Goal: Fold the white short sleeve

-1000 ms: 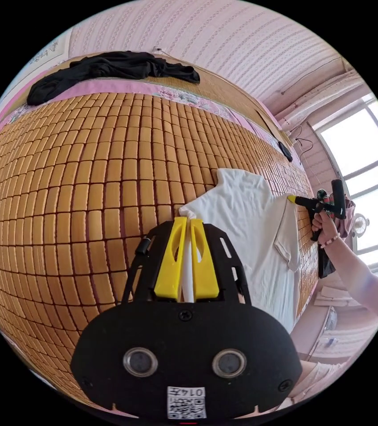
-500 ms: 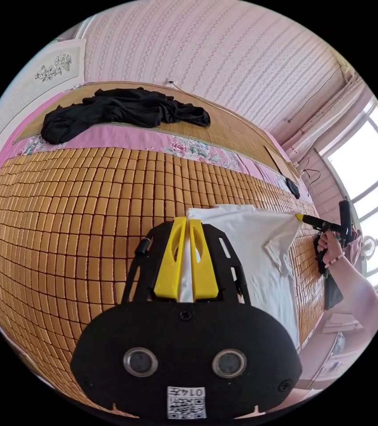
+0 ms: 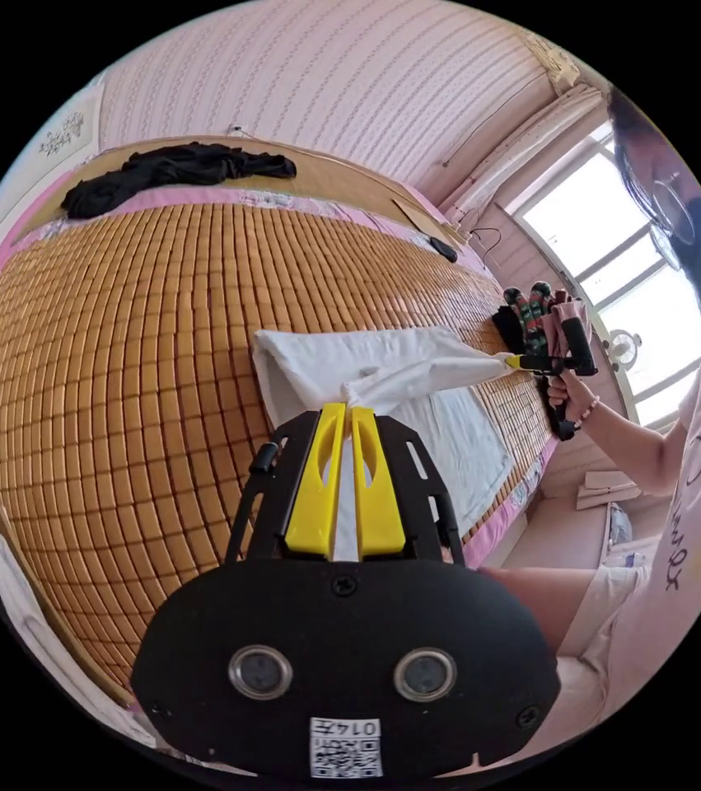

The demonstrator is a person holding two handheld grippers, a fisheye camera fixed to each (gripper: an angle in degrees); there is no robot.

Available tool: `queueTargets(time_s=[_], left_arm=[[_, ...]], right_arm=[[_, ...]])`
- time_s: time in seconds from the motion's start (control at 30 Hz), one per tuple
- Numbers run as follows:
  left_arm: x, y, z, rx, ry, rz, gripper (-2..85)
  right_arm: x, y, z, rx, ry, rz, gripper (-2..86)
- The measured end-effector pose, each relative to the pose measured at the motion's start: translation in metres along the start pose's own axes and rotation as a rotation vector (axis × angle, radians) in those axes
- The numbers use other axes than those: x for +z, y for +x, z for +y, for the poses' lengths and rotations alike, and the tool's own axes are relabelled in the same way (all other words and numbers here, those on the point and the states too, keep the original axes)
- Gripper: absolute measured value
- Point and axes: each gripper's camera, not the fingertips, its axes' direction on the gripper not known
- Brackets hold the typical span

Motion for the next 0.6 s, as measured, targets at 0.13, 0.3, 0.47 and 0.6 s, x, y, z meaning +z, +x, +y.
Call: queueTargets(time_s=[0.13, 0.3, 0.47, 0.6], left_arm=[[0.038, -0.002, 0.046, -0.108, -0.149, -0.032, -1.0], [0.048, -0.003, 0.052, -0.126, -0.167, -0.054, -1.0], [-0.001, 0.029, 0.043, -0.058, -0.032, -0.014, -1.0], [-0.005, 0.044, 0.057, 0.004, -0.089, -0.043, -0.8]], right_arm=[[0.049, 0.030, 0.032, 0.120, -0.066, 0.083, 0.6], [0.056, 0.031, 0.026, 0.119, -0.009, 0.094, 0.6], [0.019, 0.016, 0.025, 0.052, 0.098, 0.087, 0.7], [0.026, 0.024, 0.032, 0.058, 0.030, 0.115, 0.8]])
